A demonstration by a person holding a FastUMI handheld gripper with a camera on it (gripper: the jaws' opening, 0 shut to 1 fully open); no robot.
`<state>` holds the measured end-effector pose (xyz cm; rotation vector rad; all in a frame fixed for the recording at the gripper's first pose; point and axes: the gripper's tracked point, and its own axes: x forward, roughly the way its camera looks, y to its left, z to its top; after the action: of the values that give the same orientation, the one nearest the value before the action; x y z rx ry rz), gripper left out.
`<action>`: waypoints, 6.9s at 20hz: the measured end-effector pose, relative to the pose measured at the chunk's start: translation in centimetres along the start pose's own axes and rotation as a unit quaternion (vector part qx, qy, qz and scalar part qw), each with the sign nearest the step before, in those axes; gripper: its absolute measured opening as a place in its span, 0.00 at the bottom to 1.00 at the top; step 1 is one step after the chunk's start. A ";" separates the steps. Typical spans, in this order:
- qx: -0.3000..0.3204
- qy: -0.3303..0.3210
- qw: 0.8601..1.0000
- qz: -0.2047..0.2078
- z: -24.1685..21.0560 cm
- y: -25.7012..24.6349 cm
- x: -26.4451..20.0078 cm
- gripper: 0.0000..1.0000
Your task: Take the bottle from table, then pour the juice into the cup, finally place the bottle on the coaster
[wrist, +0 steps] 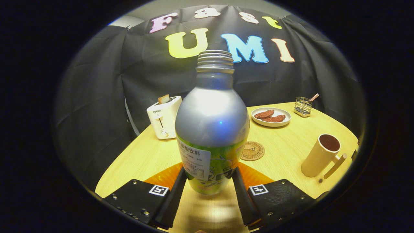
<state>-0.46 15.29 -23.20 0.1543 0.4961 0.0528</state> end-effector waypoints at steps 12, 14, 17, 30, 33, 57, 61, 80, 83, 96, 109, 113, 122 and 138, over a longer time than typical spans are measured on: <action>0.119 -0.009 0.993 0.019 3.1 -2.8 -1.1 0.76; 0.135 -0.006 0.991 0.025 3.3 -3.4 -1.4 0.76; 0.150 -0.001 0.988 0.029 3.6 -4.5 -1.9 0.76; 0.254 0.020 0.965 0.067 3.1 -6.6 -2.4 0.76; 0.270 0.023 0.960 0.071 3.1 -7.3 -2.2 0.76; 0.467 0.077 0.871 0.133 0.1 -9.6 -3.2 0.76; 0.499 0.084 0.852 0.134 -0.1 -9.7 -2.9 0.76; 0.634 0.106 0.749 0.157 2.5 -8.3 -1.7 0.76; 0.652 0.106 0.734 0.156 2.8 -8.5 -1.6 0.76; 0.686 0.117 0.701 0.154 3.2 -8.1 -1.3 0.76; 0.715 0.119 0.670 0.160 4.0 -8.0 -1.3 0.76; 0.721 0.119 0.662 0.165 4.2 -7.7 -1.3 0.76; 0.739 0.113 0.642 0.169 4.7 -7.6 -1.3 0.76; 0.772 0.104 0.603 0.170 6.1 -7.5 -1.1 0.76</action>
<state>1.63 6.94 -18.56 2.0150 0.6200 -0.0038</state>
